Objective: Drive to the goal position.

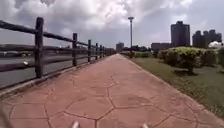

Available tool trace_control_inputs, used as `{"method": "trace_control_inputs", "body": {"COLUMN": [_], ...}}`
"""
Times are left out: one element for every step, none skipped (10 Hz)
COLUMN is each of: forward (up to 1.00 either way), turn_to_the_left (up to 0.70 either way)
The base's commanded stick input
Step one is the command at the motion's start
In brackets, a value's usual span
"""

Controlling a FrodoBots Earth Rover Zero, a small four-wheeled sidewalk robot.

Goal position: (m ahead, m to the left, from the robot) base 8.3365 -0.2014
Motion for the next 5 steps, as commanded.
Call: {"method": "trace_control_inputs", "body": {"forward": [0.7,0.7,0.7,0.7,0.7], "turn_to_the_left": [0.03,0.02,0.02,0.02,0.01]}}
